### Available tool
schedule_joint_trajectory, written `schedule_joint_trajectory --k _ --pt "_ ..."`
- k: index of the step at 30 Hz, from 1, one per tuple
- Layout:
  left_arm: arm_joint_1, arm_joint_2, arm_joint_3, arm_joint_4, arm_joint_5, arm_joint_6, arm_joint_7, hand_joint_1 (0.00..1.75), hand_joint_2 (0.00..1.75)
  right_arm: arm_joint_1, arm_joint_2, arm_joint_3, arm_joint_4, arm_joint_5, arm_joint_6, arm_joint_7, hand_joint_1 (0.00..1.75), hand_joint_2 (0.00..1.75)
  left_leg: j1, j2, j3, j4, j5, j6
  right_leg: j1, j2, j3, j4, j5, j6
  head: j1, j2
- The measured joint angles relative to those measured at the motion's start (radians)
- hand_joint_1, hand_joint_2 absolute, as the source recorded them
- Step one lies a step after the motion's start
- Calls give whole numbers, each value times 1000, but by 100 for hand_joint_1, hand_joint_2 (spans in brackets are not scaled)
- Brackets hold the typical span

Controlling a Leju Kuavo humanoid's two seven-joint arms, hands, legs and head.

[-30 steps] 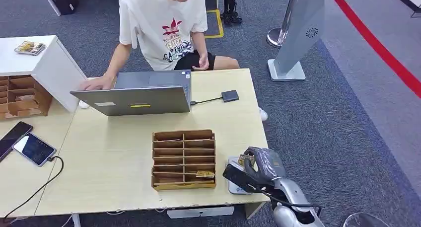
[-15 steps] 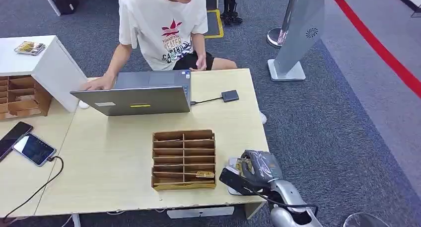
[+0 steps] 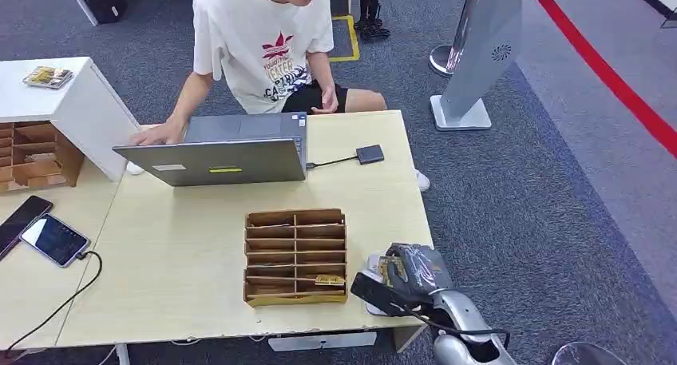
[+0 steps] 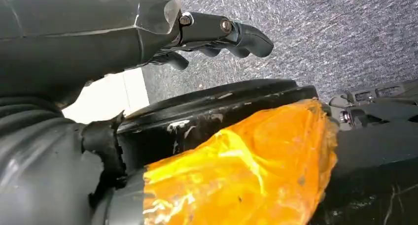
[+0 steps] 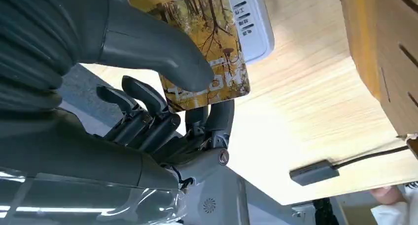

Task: Pass the card to the sensor for recognition and then transmit it.

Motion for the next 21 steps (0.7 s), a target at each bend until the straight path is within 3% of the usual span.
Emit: schedule_joint_trajectory --k 21 --pt "-5 0 -6 0 -49 -5 18 0 0 0 0 9 3 0 2 4 175 175 0 0 0 0 0 0 0 0 0 0 0 0 0 0"
